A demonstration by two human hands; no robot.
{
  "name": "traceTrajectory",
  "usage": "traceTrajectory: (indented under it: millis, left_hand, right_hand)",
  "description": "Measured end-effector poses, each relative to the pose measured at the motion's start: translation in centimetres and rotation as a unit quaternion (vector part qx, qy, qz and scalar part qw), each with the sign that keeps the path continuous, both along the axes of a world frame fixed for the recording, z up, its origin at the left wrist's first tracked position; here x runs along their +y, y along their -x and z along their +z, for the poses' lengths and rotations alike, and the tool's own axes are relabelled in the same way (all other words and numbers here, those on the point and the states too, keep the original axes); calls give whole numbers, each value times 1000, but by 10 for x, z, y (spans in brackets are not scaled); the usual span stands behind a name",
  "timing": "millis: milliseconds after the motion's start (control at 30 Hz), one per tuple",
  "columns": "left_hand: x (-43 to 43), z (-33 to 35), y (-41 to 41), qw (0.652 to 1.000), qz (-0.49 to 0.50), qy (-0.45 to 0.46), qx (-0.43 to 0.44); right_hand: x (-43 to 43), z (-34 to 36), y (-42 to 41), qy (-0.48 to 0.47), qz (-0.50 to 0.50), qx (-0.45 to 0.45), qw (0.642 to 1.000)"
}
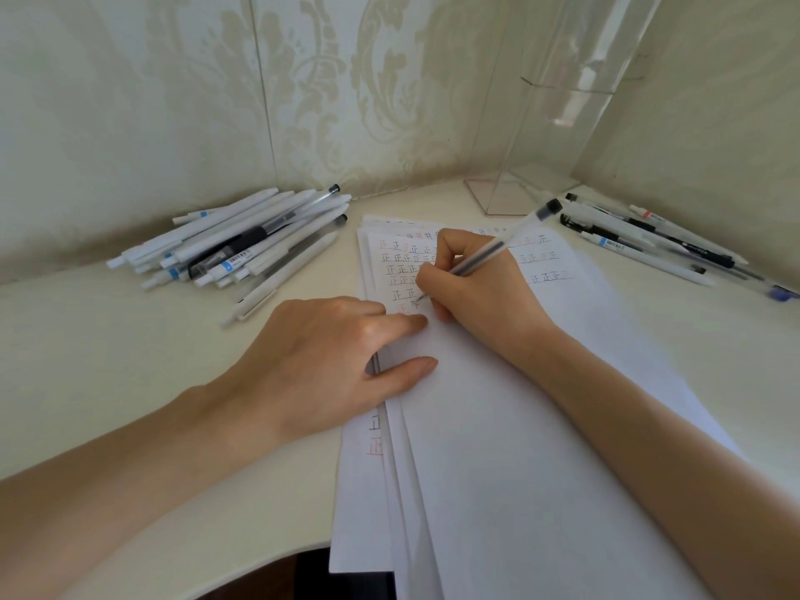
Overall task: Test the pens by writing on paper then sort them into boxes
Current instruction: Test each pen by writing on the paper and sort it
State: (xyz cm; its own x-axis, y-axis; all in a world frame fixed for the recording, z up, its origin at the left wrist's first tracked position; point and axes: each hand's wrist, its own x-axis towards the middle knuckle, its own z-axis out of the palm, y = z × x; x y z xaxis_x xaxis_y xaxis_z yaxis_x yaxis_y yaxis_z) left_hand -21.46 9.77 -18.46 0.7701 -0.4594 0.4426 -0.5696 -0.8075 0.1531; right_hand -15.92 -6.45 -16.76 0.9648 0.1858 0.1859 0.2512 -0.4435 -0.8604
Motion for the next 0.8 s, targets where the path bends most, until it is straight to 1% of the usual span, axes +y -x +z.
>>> traceTrajectory:
  millis: [367, 467, 567, 600, 700, 767, 800]
  left_hand:
    - [0, 2, 0, 1000, -5, -3, 20]
    - [1, 0, 0, 1000, -6, -10, 26]
    - [1, 1, 1, 999, -3, -9, 36]
    - [1, 2, 2, 999, 0, 11, 47]
    - [1, 4, 3, 987, 9, 112, 112]
    - [2, 3, 1, 978, 17, 168, 125]
    - [3, 2, 0, 975, 26, 178, 127]
  right_hand:
    - [0, 1, 2, 13, 10, 5, 1000]
    - [1, 0, 0, 14, -14, -15, 1000]
    - [0, 1, 0, 4, -16, -14, 1000]
    - [-1, 1, 0, -15, -16, -10, 1000]
    - [-5, 5, 1, -110, -10, 10, 994]
    - [-7, 8, 2, -156, 21, 29, 987]
    - [-8, 8, 1, -177, 40, 35, 983]
